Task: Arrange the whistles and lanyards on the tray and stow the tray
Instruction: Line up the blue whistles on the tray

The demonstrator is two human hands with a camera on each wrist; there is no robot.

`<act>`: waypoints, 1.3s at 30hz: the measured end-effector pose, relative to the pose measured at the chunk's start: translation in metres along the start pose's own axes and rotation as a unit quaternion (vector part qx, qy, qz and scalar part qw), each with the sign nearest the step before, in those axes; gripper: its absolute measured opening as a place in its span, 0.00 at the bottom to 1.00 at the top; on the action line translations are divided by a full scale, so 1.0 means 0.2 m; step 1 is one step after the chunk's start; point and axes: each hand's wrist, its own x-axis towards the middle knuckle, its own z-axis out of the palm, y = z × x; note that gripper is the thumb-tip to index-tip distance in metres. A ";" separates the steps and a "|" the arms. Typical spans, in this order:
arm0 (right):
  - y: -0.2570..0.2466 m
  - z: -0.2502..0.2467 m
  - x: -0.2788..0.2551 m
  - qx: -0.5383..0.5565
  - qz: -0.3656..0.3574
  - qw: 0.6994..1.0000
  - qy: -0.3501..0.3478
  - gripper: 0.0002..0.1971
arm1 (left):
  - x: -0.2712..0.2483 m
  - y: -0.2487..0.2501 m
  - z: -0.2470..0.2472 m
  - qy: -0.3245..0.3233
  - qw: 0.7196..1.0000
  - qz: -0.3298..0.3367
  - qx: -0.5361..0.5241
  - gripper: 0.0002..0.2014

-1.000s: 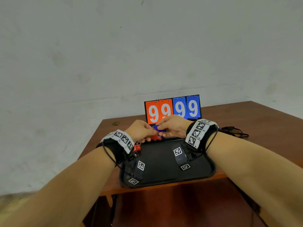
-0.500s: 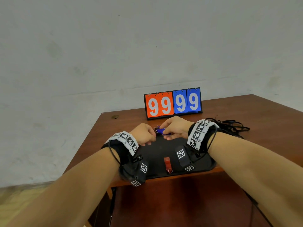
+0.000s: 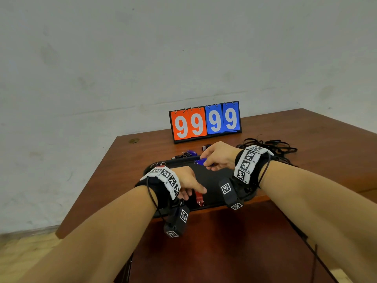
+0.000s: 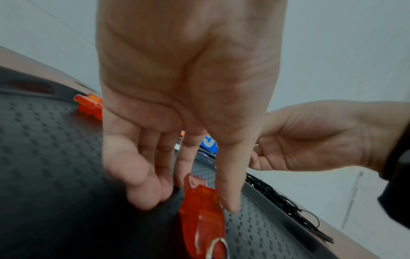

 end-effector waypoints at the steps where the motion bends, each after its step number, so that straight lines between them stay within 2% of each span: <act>1: 0.01 -0.01 -0.01 0.008 0.006 1.000 -0.004 0.15 | 0.00 0.01 0.01 0.005 1.000 -0.001 0.001 0.18; 6: 0.03 -0.05 -0.04 0.070 0.024 0.997 -0.029 0.15 | 0.00 0.04 0.02 0.035 0.999 0.011 0.000 0.15; 9: 0.03 -0.05 -0.03 0.092 0.009 0.995 -0.025 0.16 | -0.01 0.02 -0.03 0.087 0.995 0.041 -0.014 0.12; 14: 0.02 -0.02 0.02 0.075 -0.021 0.997 -0.013 0.12 | -0.03 -0.04 -0.14 0.145 0.980 0.064 -0.116 0.05; 18: 0.01 0.00 0.06 0.053 -0.062 0.997 0.001 0.11 | -0.05 -0.09 -0.20 0.196 0.961 0.083 -0.178 0.06; 26: -0.10 0.12 0.14 0.057 -0.099 0.993 0.004 0.16 | -0.07 -0.21 -0.28 0.232 0.929 0.092 -0.273 0.08; 34: -0.15 0.16 0.19 0.072 -0.112 0.990 -0.035 0.12 | -0.04 -0.28 -0.34 0.246 0.896 0.101 -0.356 0.13; 39: -0.16 0.15 0.24 0.091 -0.094 0.991 -0.028 0.14 | -0.01 -0.30 -0.37 0.255 0.900 0.104 -0.338 0.13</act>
